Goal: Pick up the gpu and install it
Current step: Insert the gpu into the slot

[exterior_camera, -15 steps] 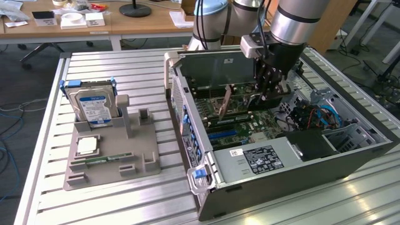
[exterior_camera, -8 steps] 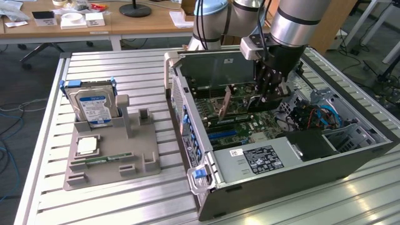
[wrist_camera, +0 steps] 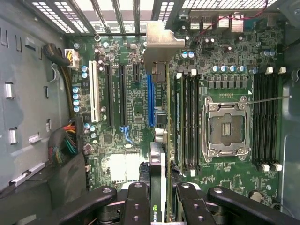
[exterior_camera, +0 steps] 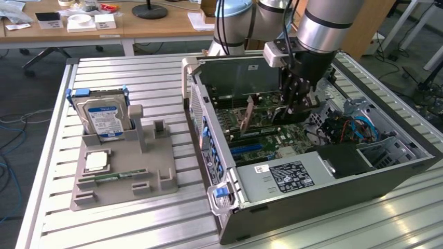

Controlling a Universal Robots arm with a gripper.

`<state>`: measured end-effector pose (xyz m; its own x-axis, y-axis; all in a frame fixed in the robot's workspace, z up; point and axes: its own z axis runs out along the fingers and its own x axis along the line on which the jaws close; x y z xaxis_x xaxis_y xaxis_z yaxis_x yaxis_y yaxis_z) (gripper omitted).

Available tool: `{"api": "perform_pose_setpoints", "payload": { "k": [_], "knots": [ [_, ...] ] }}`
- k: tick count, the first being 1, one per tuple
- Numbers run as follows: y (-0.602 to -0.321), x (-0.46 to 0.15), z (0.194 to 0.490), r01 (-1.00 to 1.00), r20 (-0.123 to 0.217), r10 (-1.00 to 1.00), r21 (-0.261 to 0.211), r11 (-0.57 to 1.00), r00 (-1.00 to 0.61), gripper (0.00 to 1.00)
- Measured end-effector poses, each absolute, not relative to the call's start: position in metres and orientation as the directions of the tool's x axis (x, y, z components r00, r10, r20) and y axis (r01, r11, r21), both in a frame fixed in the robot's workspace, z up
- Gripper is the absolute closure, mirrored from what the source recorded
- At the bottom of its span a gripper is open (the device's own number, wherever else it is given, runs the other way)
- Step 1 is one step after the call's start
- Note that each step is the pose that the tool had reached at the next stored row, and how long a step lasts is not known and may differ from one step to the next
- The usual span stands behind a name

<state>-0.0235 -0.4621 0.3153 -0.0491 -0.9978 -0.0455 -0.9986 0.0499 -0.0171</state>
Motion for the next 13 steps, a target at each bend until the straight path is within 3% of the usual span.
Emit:
{"api": "perform_pose_setpoints", "payload": {
  "k": [13],
  "knots": [
    [-0.4633,-0.0275,0.3084,-0.999,-0.046,-0.998,-0.017,0.05,-0.049,0.73]
  ]
}}
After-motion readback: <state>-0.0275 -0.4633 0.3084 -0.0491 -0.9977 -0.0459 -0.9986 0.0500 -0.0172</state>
